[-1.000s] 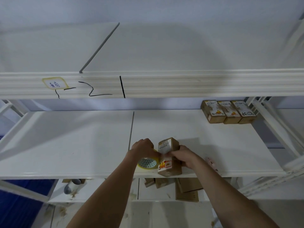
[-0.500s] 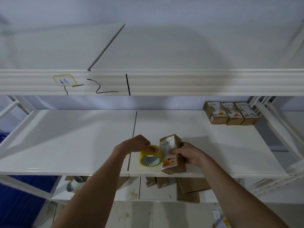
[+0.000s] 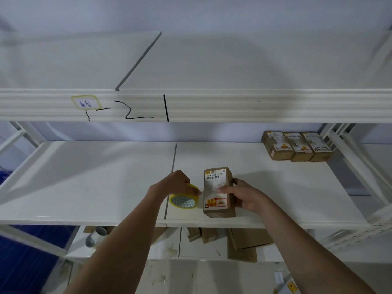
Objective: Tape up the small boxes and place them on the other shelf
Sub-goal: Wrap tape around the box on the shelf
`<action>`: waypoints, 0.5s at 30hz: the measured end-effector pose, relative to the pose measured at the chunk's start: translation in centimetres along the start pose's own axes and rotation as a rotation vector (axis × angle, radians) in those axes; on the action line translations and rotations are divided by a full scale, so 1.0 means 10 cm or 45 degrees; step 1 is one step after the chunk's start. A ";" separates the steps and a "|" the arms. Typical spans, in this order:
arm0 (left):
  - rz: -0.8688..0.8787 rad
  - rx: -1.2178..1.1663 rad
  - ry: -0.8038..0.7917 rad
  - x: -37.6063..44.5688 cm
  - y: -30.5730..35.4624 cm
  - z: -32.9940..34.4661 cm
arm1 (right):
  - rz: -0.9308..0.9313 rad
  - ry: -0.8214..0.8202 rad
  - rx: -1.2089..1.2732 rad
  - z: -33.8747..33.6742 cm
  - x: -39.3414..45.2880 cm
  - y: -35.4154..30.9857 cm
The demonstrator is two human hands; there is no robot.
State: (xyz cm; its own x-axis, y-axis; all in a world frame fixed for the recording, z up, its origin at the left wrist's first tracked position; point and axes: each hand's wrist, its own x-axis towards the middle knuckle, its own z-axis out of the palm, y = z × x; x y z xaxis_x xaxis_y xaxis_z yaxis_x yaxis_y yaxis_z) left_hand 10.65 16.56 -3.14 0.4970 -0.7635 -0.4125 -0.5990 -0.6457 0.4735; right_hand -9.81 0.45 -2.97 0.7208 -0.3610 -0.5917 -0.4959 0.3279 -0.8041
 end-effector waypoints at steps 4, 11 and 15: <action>0.022 -0.038 0.036 0.00 0.03 0.06 | -0.018 -0.045 0.065 -0.05 0.00 0.05; 0.032 -0.107 0.004 -0.02 0.14 0.18 | -0.006 -0.108 0.187 -0.13 -0.10 0.14; -0.006 -0.173 -0.007 -0.02 0.17 0.23 | 0.017 -0.126 0.319 -0.13 -0.12 0.17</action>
State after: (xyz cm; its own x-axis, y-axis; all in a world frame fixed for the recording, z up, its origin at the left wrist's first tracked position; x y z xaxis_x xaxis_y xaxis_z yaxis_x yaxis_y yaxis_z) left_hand 8.09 15.68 -4.05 0.4961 -0.7606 -0.4188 -0.5058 -0.6452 0.5726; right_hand -12.16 0.31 -3.65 0.7650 -0.2719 -0.5839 -0.3793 0.5425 -0.7496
